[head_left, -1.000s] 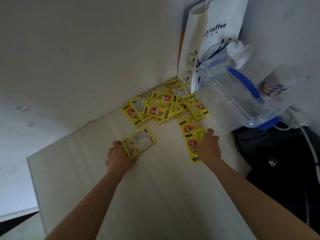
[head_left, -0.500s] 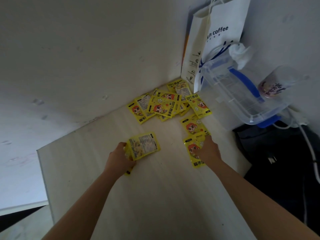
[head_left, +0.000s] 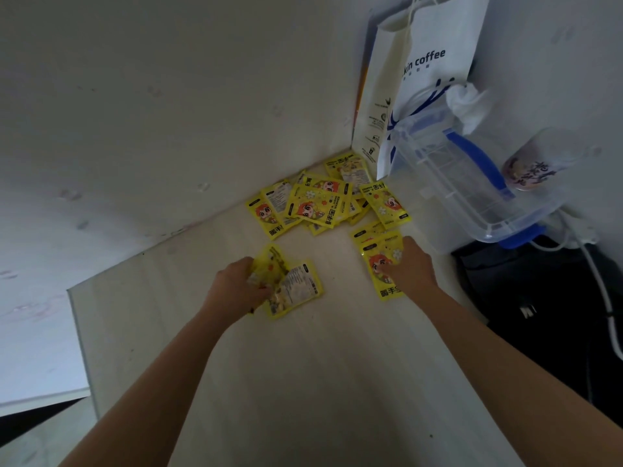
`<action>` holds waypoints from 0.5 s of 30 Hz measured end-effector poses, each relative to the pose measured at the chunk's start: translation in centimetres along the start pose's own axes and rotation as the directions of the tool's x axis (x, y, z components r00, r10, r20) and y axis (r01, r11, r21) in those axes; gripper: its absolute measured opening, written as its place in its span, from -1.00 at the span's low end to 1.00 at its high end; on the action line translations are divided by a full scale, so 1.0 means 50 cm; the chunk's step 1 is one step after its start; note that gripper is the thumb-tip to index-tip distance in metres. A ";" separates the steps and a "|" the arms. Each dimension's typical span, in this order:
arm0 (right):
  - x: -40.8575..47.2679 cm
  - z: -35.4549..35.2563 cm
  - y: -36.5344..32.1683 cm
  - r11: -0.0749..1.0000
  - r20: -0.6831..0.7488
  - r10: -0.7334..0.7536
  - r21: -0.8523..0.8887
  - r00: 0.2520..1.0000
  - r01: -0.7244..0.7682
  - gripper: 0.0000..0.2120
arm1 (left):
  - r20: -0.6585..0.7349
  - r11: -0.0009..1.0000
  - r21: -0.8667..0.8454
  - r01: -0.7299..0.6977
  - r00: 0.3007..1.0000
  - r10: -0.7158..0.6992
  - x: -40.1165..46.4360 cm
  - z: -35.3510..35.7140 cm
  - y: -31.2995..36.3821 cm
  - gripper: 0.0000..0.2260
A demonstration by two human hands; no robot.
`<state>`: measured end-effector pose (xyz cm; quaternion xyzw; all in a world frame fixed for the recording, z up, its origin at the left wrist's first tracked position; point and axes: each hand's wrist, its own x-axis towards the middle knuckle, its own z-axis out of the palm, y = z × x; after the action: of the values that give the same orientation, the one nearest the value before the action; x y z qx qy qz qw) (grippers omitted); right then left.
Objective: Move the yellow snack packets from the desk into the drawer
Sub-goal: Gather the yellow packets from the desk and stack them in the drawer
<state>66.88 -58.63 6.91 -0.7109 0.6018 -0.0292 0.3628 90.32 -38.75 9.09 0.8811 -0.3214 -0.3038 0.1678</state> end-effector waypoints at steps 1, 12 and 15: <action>0.010 -0.003 -0.002 1.000 0.000 -0.005 -0.004 1.000 0.005 -0.64 | 0.064 1.000 0.013 -0.024 0.998 0.023 0.006 0.012 0.010 -0.69; 0.086 0.009 -0.002 0.997 0.023 0.013 -0.073 1.000 -0.011 -0.52 | 0.131 0.886 0.427 -0.178 0.982 0.134 0.050 0.118 0.013 -0.43; 0.089 0.015 -0.001 0.982 0.015 0.043 -0.186 0.999 -0.039 -0.36 | 0.069 0.911 0.368 -0.186 0.982 0.173 0.056 0.119 0.005 -0.30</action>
<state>68.51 -62.19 4.63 -0.7294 0.6129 0.0413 0.3011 88.08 -41.43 3.49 0.8581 -0.4558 -0.2357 0.0192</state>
